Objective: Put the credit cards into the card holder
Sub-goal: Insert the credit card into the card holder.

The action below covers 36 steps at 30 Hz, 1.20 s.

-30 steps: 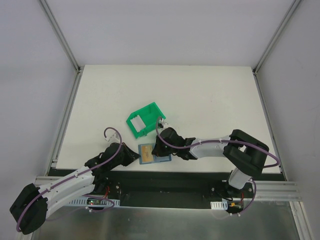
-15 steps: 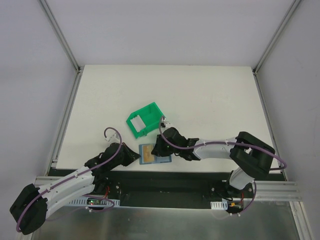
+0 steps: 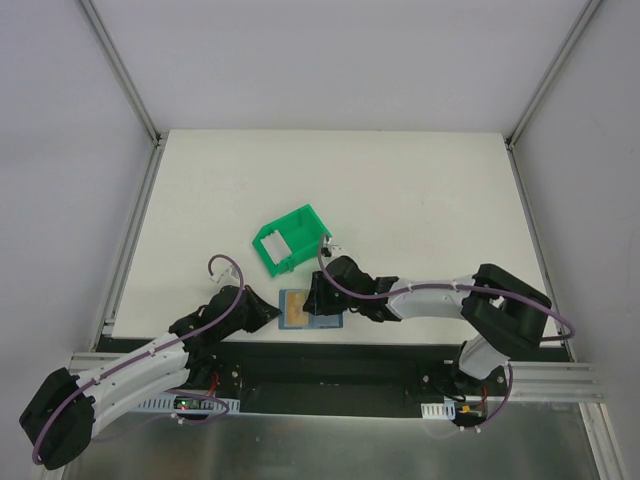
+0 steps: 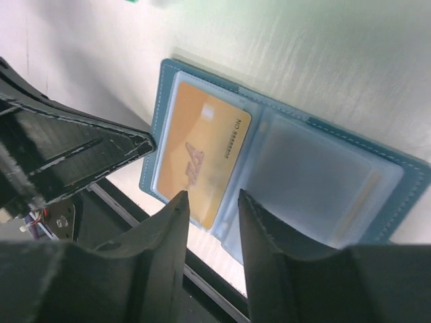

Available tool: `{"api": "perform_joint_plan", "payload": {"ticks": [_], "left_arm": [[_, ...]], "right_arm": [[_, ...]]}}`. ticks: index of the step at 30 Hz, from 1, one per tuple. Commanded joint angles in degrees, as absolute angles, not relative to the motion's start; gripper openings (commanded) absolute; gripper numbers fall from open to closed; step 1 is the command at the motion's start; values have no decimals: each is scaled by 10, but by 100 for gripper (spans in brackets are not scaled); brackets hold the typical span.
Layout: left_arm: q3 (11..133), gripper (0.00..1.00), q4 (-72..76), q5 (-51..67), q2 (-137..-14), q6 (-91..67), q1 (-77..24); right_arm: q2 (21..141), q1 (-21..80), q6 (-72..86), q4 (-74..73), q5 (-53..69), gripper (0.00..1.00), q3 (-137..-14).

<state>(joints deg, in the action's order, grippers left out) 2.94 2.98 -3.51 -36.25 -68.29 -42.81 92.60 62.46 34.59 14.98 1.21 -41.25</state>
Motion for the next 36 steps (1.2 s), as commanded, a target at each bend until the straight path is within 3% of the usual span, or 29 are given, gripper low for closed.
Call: {"api": "perform_joint_plan", "payload": {"ticks": [1,7,12,20,30,33,36], "left_arm": [[-39,0,35,-33,-360,-676,-432],[-30,0,35,-26,-363,-668,-432],[-19,0,34,-19,-360,-664,-432],[-10,0,34,-18,-369,-660,-432],[-15,0,34,-18,-362,-661,-432],[-13,0,34,-18,-364,-660,-432],[-11,0,34,-18,-366,-659,-432]], "right_arm": [[839,628,287,119,-47,40,-426],[750,628,271,44,-115,46,-404],[683,627,291,-63,-206,64,-377],[729,625,299,-114,-199,68,-409],[799,635,297,-111,-187,61,-444],[801,635,296,-114,-192,53,-445],[801,635,297,-120,-199,37,-445]]}}
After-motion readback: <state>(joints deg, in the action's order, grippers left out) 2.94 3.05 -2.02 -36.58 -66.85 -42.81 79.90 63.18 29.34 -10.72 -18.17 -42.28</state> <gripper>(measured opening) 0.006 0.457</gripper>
